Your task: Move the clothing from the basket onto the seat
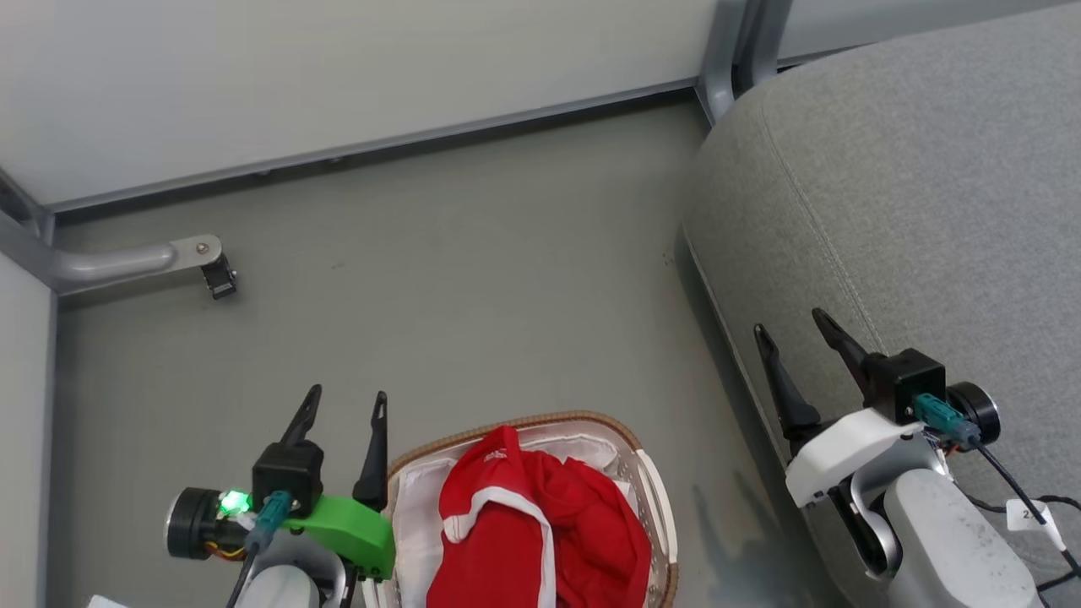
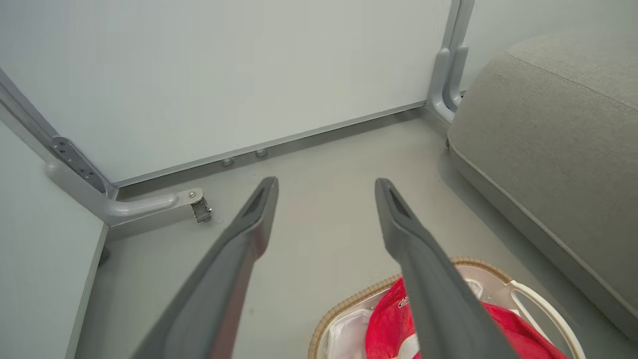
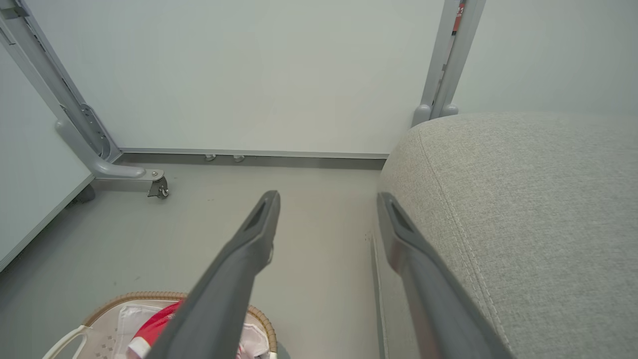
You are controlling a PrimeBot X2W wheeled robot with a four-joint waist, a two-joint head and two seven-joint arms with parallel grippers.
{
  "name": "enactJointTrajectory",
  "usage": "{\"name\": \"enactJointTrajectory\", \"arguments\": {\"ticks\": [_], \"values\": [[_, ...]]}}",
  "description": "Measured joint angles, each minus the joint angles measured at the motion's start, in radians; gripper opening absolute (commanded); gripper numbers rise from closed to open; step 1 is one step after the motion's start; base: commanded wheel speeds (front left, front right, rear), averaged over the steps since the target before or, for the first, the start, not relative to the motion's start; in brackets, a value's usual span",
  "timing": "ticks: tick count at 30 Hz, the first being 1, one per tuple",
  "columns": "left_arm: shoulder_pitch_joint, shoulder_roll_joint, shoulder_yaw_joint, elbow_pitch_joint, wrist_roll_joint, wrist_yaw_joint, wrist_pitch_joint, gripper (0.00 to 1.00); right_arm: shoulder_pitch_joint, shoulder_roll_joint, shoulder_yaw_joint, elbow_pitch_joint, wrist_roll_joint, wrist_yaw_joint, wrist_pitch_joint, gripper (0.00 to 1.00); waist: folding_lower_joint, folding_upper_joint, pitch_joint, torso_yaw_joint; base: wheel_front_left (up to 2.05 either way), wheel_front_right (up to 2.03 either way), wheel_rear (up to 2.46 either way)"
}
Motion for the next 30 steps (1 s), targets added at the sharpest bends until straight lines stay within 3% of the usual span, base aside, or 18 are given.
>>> {"name": "enactJointTrajectory", "arguments": {"ticks": [8,18,30], "values": [[-0.109,-0.015,-0.056,0.138,0.012,-0.03,-0.008,1.0,-0.067,0.01,0.004,-0.041,-0.018,0.0,-0.006,1.0,0.0,0.0,0.121,-0.06,0.0,0.0,0.0],[-0.277,-0.019,-0.115,0.413,0.001,-0.045,-0.008,1.0,-0.126,0.048,-0.018,-0.084,-0.024,0.0,-0.006,1.0,0.0001,0.0,0.298,-0.143,0.0,0.0,0.0],[-0.433,-0.014,-0.097,0.709,-0.057,-0.049,-0.008,1.0,-0.156,0.085,-0.05,-0.122,-0.022,0.0,-0.006,1.0,0.0002,0.0,0.492,-0.227,0.0,0.0,0.0]]}}
